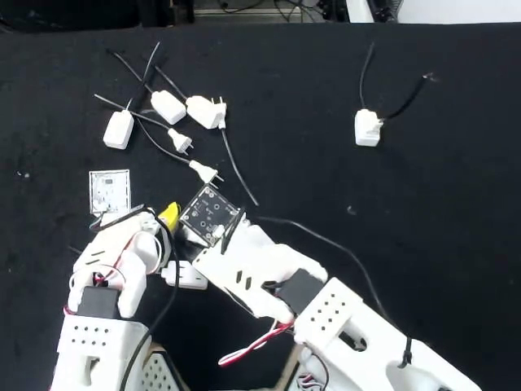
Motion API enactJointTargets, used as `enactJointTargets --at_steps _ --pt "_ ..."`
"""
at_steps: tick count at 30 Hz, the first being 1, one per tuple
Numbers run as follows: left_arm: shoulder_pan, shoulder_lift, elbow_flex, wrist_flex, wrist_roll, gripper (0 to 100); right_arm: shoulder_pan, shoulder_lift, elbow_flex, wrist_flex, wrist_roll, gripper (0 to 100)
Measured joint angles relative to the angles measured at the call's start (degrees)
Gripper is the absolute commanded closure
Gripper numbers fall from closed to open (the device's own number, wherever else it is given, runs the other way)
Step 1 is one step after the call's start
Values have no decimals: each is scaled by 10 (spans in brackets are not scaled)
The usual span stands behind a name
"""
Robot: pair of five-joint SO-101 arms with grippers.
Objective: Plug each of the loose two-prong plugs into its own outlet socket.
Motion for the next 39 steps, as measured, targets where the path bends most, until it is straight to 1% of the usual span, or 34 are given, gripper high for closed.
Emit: enactJointTargets --at_steps 7,15,23,27,30,39 --pt "0 0 4 0 -1 798 0 0 0 1 0 988" --pt "0 0 5 -1 -25 798 0 0 0 1 0 988" --pt "0 -1 5 14 -27 798 0 0 1 1 0 988" --pt "0 -1 4 24 -53 798 -1 0 1 1 0 988" --pt "-1 -1 0 37 -58 798 -1 0 1 1 0 988" --pt "-1 -1 -2 37 -62 798 -1 0 1 4 0 988"
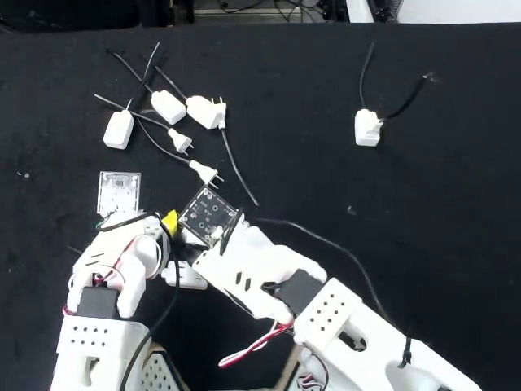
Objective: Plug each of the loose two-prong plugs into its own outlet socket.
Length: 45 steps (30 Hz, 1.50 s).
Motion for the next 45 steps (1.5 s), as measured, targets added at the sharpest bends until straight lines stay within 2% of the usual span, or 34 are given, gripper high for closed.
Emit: enactJointTargets --at_steps 4,12,20,27,33,37,42,45 --pt "-10 0 0 0 0 798 2 0 0 1 0 988" --pt "-82 9 -8 11 40 798 10 -11 -2 1 -1 988" --pt "-89 9 -8 11 42 798 25 -11 -4 32 3 988" --pt "-96 9 -8 11 43 798 57 -11 -111 206 75 988" --pt "-144 9 -25 11 43 798 57 -11 -181 354 147 988" --pt "-185 9 -35 11 12 798 57 4 -211 412 190 988" --pt "-221 9 -39 11 -21 798 57 100 -261 441 200 988" --pt "-218 9 -39 12 -43 798 57 138 -281 441 200 988"
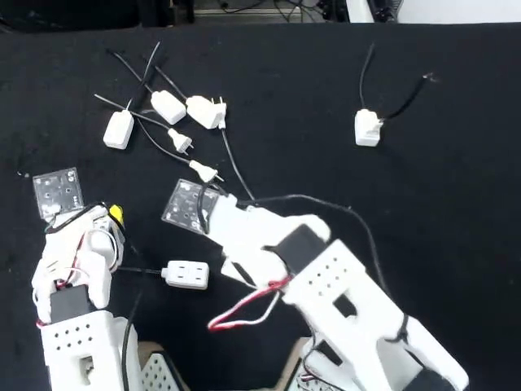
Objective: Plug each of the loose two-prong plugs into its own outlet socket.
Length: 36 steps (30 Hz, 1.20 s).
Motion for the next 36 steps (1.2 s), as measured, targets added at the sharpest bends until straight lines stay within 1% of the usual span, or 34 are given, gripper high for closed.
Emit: enactJointTargets --at_steps 3,7,10,14,16,19,23,25,29,34,36 --pt "38 0 2 35 -34 798 0 5 -3 8 0 988" --pt "84 0 17 121 -124 798 29 6 -4 52 4 988" --pt "109 0 18 164 -171 798 87 6 -4 70 7 988" --pt "157 -1 25 177 -189 798 188 6 -4 94 47 988" --pt "188 -1 33 173 -189 798 236 4 -4 101 70 988" --pt "220 -3 48 142 -181 798 305 -27 0 104 105 988" --pt "249 -1 53 119 -137 798 358 -100 36 118 151 988" --pt "265 -1 53 118 -127 798 373 -138 48 135 165 988" --pt "295 -1 53 113 -118 798 383 -194 55 164 171 988" --pt "333 -1 39 112 -70 798 383 -202 55 174 171 988" --pt "349 -1 34 98 -59 798 383 -202 55 174 171 988"
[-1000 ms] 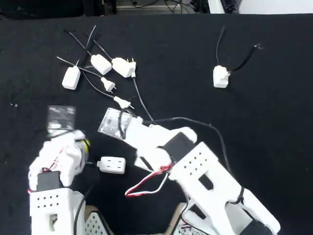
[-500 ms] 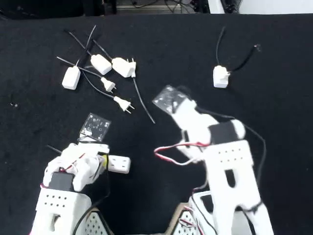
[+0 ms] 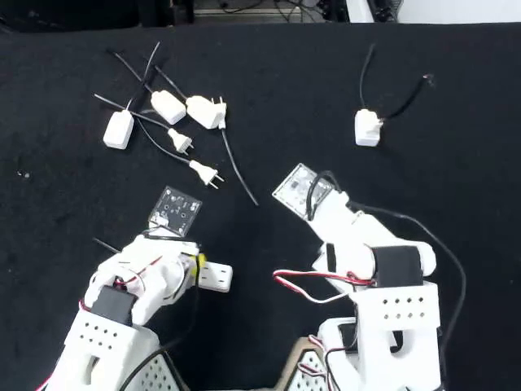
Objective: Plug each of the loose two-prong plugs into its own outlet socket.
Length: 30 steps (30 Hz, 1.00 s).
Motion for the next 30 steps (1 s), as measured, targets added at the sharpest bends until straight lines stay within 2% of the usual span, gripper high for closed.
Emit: enactJointTargets --at_steps 4,7,11,14,21,26,30 --pt "4 1 -11 -12 10 797 0 0 0 0 0 988" --pt "-25 10 -46 31 8 798 0 0 0 3 -3 988" --pt "-62 43 -93 125 -58 797 0 0 0 5 -4 988" --pt "-85 103 -99 137 -94 797 0 0 0 7 -4 988" --pt "-88 280 -129 87 -99 798 0 0 0 7 -4 988" --pt "-22 380 -158 53 -98 796 0 0 0 7 -4 988" --pt "26 441 -174 -13 -56 796 0 0 0 7 -4 988"
